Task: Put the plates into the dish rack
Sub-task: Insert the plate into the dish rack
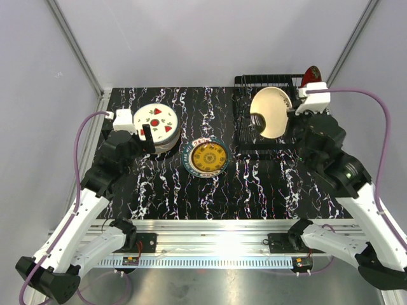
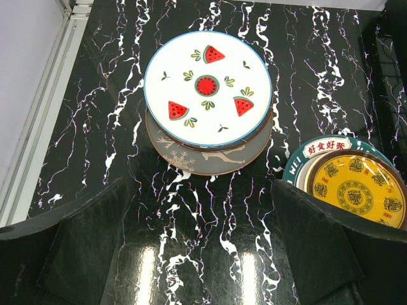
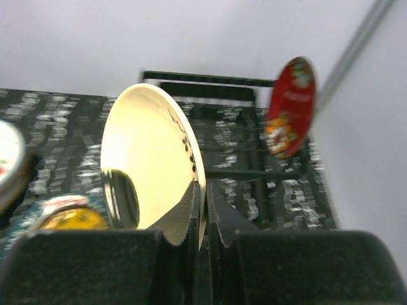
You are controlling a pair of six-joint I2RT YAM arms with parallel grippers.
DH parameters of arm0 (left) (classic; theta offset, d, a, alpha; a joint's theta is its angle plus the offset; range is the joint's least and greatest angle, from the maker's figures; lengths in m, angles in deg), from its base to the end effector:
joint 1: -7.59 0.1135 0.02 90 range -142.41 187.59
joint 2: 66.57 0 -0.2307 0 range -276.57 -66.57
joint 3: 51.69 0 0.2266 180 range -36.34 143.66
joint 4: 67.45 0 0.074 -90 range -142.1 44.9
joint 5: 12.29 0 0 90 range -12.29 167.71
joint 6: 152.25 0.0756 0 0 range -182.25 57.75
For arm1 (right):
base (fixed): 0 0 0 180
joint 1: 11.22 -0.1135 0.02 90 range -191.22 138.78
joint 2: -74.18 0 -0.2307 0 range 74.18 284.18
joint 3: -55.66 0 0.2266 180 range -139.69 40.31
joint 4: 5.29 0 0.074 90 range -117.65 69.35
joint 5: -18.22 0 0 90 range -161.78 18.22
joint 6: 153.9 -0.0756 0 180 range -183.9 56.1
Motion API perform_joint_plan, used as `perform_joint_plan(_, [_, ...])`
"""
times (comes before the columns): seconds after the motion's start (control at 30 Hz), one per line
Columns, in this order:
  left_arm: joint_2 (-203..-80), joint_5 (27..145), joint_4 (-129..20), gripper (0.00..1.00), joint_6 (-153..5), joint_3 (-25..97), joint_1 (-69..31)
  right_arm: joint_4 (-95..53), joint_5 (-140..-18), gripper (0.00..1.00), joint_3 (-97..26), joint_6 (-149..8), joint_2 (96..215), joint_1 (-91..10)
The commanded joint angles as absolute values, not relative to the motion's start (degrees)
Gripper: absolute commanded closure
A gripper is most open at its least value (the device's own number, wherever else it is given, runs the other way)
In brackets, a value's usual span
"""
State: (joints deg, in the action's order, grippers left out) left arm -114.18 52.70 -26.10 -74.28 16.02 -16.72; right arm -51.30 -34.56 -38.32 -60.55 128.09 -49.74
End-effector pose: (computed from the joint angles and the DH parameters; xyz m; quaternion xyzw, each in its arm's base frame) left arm 0.2046 -0.0574 0.3101 -0.0354 0.8142 -0.0021 0.5795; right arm 0.1779 0.0832 0.4319 -0.0520 0.7338 -0.0343 0.6765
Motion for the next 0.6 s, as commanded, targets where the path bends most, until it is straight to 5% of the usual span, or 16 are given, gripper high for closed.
perform_joint_plan(0.0, [-113.50,52.66,-28.72,0.01,-74.38,16.66,-17.02,-43.70,-23.28,1.00,-40.98,-50.39,132.18,-49.98])
perform_joint_plan(0.17, [-113.50,53.19,-28.72,0.01,-74.55,16.58,-17.28,-31.82,-16.67,1.00,-40.38,-39.30,136.49,-49.02])
perform_joint_plan(0.57, [-113.33,53.98,-28.81,0.01,-74.64,16.58,-18.16,-24.43,-27.04,1.00,-42.04,-36.05,142.73,-34.44])
